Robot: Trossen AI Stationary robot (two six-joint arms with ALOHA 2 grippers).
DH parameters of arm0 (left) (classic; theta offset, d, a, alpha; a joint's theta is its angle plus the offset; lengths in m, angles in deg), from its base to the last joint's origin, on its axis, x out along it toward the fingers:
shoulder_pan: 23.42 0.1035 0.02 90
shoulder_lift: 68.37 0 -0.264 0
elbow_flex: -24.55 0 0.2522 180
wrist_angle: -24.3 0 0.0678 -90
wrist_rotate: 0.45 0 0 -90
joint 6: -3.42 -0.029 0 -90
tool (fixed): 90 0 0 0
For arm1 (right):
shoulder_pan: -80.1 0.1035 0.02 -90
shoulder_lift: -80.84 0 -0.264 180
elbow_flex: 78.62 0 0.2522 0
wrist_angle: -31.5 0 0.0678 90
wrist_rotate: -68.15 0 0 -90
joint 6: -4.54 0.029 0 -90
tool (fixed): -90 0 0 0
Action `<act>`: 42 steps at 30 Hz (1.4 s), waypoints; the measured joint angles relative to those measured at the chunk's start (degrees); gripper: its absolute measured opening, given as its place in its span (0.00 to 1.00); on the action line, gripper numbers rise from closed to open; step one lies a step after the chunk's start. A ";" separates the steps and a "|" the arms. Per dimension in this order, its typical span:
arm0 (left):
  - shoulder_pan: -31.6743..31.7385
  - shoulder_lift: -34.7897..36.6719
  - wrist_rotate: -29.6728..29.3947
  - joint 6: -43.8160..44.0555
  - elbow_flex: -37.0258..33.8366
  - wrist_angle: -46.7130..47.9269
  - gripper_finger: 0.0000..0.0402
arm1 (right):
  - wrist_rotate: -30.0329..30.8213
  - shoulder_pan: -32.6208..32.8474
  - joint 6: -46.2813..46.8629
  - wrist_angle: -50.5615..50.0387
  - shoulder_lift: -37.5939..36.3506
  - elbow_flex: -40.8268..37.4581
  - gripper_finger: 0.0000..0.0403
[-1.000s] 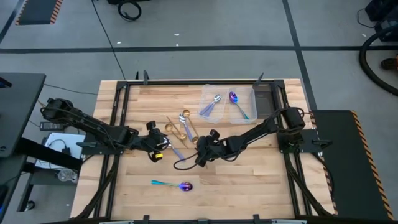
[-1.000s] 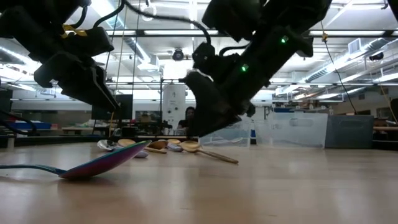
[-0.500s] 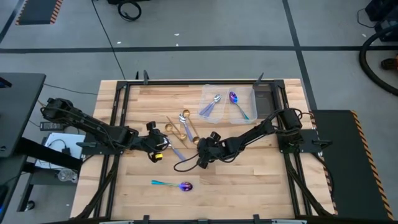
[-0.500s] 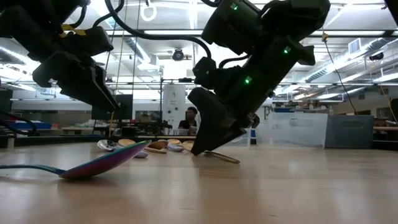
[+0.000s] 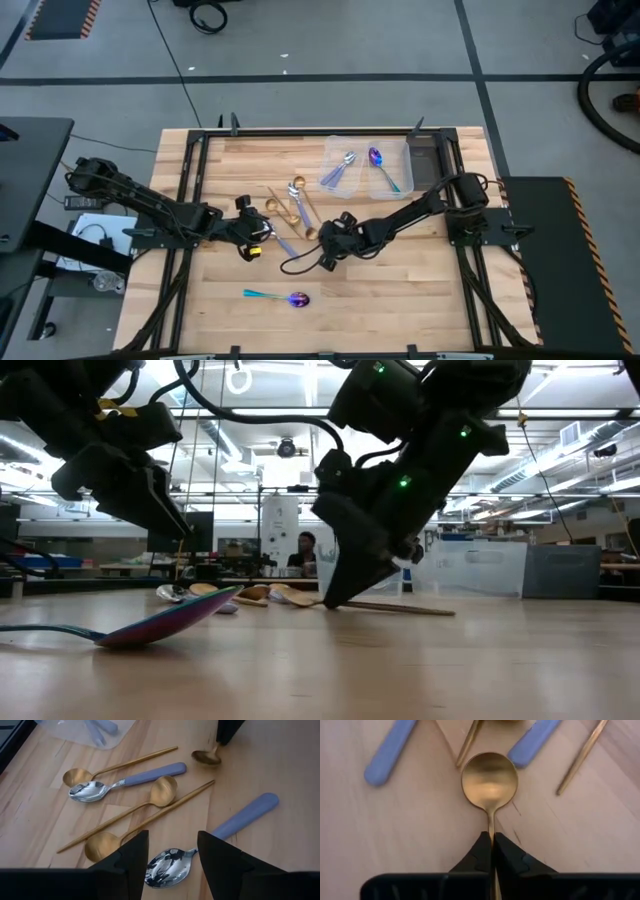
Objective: Sort silverware by color (type)
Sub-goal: Put the bottom right golden spoon into the black bin
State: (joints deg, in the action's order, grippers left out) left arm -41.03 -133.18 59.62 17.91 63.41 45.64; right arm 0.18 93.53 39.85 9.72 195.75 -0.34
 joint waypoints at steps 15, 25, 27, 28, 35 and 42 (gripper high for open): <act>0.09 0.00 -0.01 -0.40 0.00 -0.07 0.44 | -0.90 -2.38 -1.68 -18.73 -12.35 -0.19 0.03; 0.09 0.00 -0.02 -0.53 0.00 -0.17 0.44 | 7.31 -4.27 -2.50 -30.37 -25.32 -0.12 0.03; 0.09 0.00 -0.02 -0.51 0.02 -0.22 0.44 | 8.50 -4.82 -2.82 -32.56 -27.40 -0.12 0.03; 0.09 0.00 -0.02 -0.51 0.02 -0.23 0.44 | 8.86 -5.15 -3.14 -33.79 -28.41 -0.12 0.03; 0.09 0.00 -0.02 -0.51 0.02 -0.24 0.44 | 14.14 -8.07 -2.84 -44.53 -34.27 -0.17 0.03; 0.09 0.00 -0.02 -0.51 0.02 -0.22 0.44 | 17.39 -13.05 -1.86 -47.66 -41.43 -5.49 0.03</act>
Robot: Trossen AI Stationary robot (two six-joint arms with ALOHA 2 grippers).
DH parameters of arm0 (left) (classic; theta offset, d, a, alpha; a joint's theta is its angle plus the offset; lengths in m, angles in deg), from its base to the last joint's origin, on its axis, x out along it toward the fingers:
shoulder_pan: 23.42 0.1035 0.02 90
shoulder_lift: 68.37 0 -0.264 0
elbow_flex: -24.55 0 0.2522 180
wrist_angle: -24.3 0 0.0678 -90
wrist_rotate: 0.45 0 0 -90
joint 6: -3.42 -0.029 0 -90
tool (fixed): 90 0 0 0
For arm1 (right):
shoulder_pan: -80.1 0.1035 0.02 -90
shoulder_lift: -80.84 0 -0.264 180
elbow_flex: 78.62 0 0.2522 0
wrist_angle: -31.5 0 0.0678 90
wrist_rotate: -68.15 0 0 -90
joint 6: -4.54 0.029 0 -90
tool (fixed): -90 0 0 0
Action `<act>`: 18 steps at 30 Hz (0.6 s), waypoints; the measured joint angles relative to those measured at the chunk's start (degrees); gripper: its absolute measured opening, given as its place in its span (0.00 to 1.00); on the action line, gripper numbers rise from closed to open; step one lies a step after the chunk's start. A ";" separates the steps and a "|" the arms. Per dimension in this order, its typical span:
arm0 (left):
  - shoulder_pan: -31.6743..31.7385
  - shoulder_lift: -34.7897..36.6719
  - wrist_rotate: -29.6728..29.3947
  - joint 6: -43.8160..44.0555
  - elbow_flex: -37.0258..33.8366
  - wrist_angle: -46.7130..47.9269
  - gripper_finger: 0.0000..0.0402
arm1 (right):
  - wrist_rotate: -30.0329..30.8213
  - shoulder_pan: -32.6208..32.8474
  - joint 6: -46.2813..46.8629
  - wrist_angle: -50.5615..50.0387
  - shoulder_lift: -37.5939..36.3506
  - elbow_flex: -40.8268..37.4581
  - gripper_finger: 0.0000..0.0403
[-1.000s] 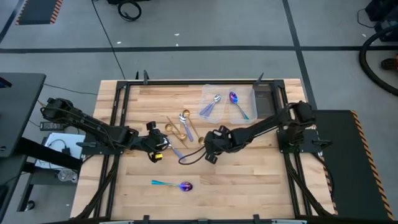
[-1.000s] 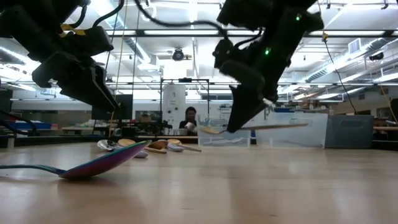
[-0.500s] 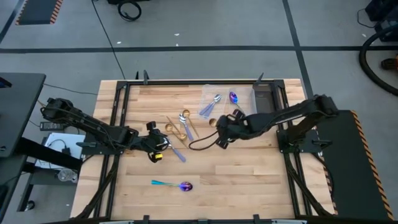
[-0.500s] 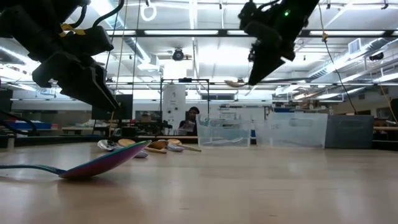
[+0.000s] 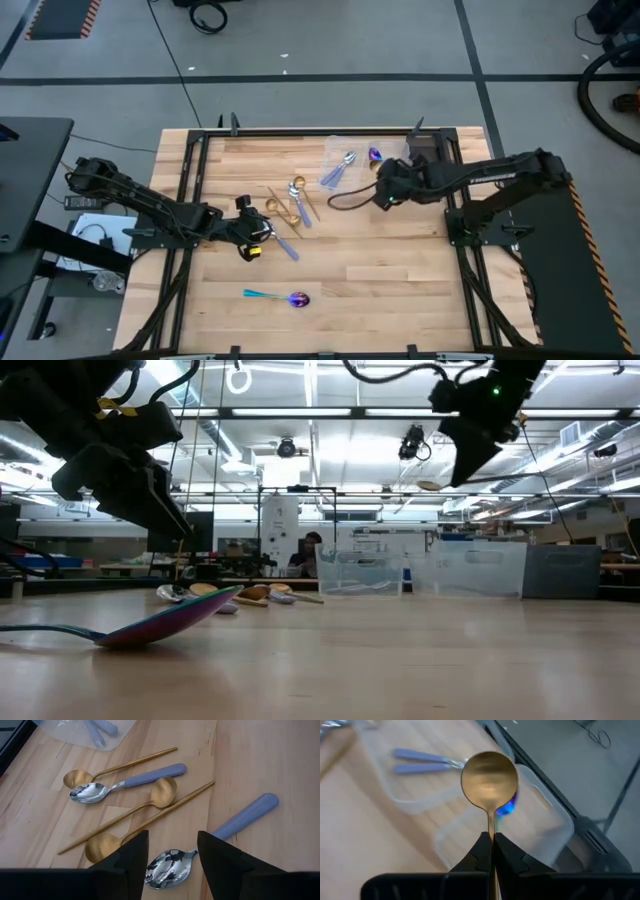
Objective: Sort silverware by color (type)
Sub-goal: Put the bottom right golden spoon into the black bin
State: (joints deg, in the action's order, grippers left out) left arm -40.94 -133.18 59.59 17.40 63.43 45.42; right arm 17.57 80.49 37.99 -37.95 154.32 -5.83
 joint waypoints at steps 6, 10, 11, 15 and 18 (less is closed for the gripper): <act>0.00 0.00 0.00 -0.07 0.00 -0.85 0.44 | -0.89 -7.08 1.73 -0.27 -5.12 -3.96 0.03; 0.00 -0.02 -0.02 -0.28 0.00 -2.59 0.44 | -1.31 -12.40 2.40 -1.00 -5.63 -4.20 0.03; 0.00 0.00 -0.02 -0.26 0.02 -2.98 0.44 | -1.31 -13.83 2.40 -0.95 -5.49 -4.20 0.03; 0.00 -0.02 -0.02 -0.26 0.02 -3.04 0.44 | -2.65 -19.47 0.63 -1.12 -4.81 -4.20 0.03; 0.00 -0.02 -0.02 -0.26 0.02 -2.97 0.44 | -3.91 -22.74 -3.47 -1.25 -4.23 -4.20 0.03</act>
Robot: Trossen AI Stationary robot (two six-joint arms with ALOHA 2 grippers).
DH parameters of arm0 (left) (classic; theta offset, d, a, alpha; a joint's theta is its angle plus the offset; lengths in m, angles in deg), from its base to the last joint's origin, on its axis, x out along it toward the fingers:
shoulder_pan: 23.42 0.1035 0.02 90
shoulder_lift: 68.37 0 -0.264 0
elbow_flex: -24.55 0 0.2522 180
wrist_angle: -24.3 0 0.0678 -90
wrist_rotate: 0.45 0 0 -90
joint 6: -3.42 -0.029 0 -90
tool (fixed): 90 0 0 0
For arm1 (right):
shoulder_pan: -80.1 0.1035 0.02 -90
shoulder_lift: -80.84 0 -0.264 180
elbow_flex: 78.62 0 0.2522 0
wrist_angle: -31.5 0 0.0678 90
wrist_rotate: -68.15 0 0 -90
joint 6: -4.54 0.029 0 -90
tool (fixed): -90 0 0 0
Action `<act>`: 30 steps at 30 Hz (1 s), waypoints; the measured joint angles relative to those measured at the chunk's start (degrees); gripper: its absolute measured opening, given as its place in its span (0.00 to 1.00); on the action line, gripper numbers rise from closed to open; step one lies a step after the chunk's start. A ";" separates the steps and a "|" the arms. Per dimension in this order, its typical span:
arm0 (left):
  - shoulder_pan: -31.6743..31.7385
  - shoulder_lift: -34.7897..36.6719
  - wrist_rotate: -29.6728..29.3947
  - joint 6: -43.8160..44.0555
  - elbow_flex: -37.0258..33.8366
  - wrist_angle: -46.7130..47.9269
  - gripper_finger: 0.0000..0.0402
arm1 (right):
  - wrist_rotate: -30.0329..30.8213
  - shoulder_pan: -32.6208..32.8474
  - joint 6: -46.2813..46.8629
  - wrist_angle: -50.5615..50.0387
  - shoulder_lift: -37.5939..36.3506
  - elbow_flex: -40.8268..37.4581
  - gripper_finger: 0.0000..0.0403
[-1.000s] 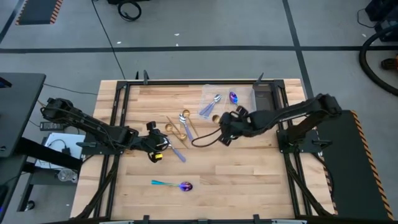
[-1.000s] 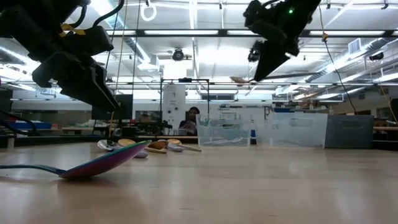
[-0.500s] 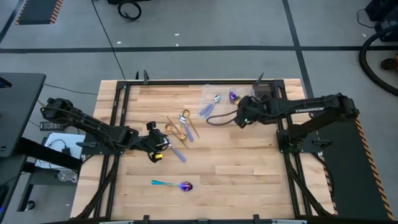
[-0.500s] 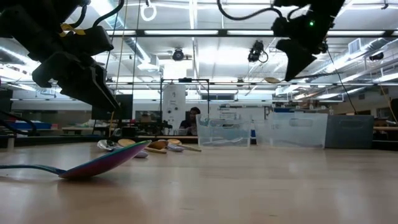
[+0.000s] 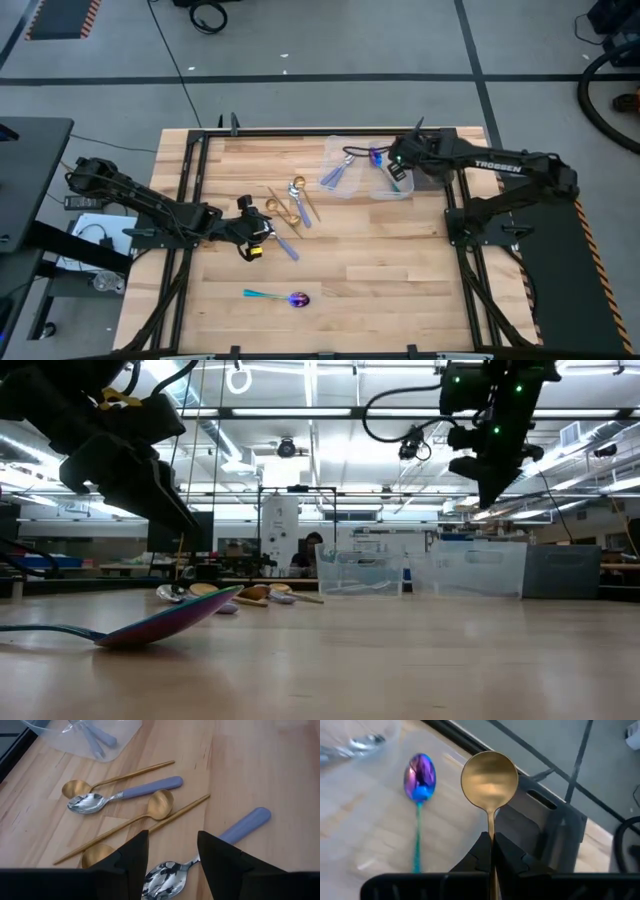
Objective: Sort silverware by color (type)
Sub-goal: Put the bottom right golden spoon into the black bin
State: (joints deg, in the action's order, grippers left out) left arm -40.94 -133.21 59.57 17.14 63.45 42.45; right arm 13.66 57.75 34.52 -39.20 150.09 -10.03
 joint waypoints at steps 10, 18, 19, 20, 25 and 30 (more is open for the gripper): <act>0.00 0.00 0.02 -0.87 0.00 0.18 0.44 | -1.22 -5.77 -13.22 -0.95 2.86 0.00 0.03; 0.00 0.00 0.02 -0.92 0.00 0.24 0.44 | -1.74 -11.31 -16.02 -4.07 2.82 -0.29 0.03; 0.00 0.00 0.02 -0.92 0.00 0.24 0.44 | -2.02 -12.14 -16.63 -3.53 2.80 -0.66 0.03; 0.00 0.00 0.02 -0.92 0.00 0.26 0.44 | -2.23 -13.10 -16.97 -3.24 2.80 -1.15 0.03; 0.00 0.00 0.02 -0.93 0.00 0.24 0.44 | -4.04 -17.67 -20.51 0.54 2.80 -4.44 0.03; 0.00 0.00 0.02 -1.03 0.00 0.20 0.44 | -5.77 -20.63 -24.41 5.29 2.80 -6.68 0.03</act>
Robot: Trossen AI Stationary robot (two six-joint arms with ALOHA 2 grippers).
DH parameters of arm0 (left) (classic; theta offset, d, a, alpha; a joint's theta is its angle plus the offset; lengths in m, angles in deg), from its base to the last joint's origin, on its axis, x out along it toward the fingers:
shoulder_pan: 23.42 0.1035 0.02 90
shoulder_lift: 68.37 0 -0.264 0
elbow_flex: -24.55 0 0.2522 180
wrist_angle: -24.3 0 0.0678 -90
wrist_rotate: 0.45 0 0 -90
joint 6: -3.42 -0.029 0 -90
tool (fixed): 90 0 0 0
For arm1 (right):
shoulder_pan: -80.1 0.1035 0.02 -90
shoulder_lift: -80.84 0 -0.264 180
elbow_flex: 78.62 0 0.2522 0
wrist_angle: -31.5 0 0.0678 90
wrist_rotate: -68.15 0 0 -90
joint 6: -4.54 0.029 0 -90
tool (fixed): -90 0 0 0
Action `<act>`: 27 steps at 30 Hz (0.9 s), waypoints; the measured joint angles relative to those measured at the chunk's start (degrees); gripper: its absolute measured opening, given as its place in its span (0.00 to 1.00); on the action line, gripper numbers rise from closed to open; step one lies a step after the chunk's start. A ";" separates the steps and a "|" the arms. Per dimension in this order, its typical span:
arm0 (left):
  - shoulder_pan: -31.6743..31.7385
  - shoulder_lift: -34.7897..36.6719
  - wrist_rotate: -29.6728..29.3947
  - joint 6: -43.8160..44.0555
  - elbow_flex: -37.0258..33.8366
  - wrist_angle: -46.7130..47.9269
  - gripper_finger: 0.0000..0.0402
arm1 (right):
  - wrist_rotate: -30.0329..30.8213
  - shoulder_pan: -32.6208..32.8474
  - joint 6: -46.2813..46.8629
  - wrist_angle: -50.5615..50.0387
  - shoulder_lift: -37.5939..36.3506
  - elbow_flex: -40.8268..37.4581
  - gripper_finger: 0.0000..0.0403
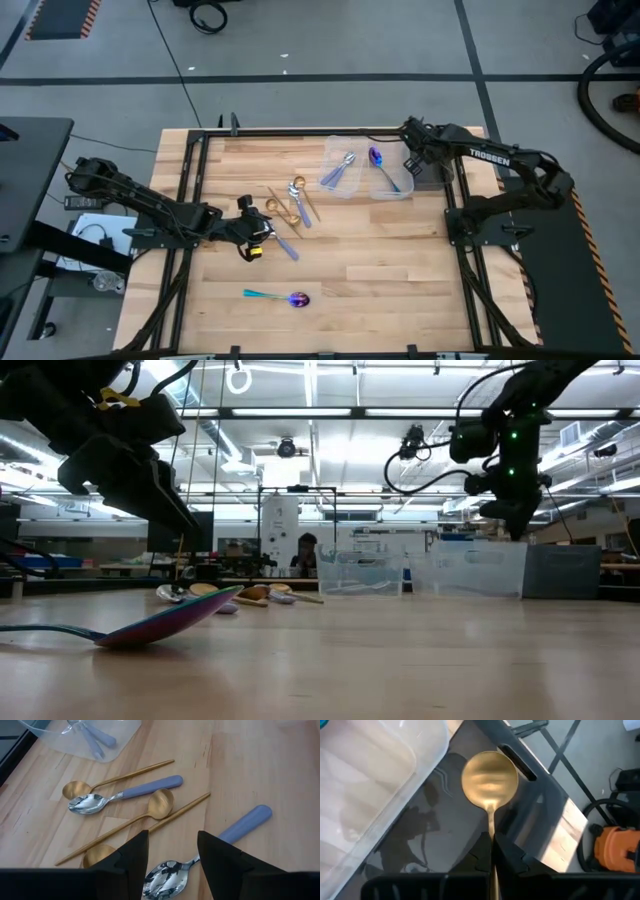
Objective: Sort silverware by color (type)
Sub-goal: Put the bottom right golden spoon into the black bin, then put the middle golden spoon into the black bin
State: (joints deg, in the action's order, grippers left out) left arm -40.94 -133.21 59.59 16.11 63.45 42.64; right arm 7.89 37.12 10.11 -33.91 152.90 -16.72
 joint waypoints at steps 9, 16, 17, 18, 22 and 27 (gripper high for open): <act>0.00 0.00 0.00 0.00 0.00 -0.02 0.44 | -0.08 -2.63 -4.17 9.27 0.00 -5.94 0.03; 0.00 0.00 0.00 0.01 0.00 -0.04 0.44 | -0.86 -2.58 -7.10 12.33 0.00 -8.91 0.07; 0.00 0.00 0.00 0.05 0.00 -0.08 0.44 | -0.90 -2.58 -7.16 12.56 0.00 -9.17 0.09; 0.00 0.00 0.00 0.19 0.00 -0.11 0.44 | -0.94 -2.58 -7.45 12.77 -0.04 -9.27 0.10; 0.00 0.00 0.00 1.55 0.00 -0.26 0.44 | -1.33 -2.54 -7.69 13.12 -0.07 -9.36 0.18; 0.00 0.00 0.02 1.72 -0.01 -0.40 0.44 | -2.77 -2.58 -6.72 12.93 -0.04 -9.14 0.25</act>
State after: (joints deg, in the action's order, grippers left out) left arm -40.94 -133.21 59.62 17.83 63.44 42.24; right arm 5.12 34.54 3.38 -20.99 152.85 -25.86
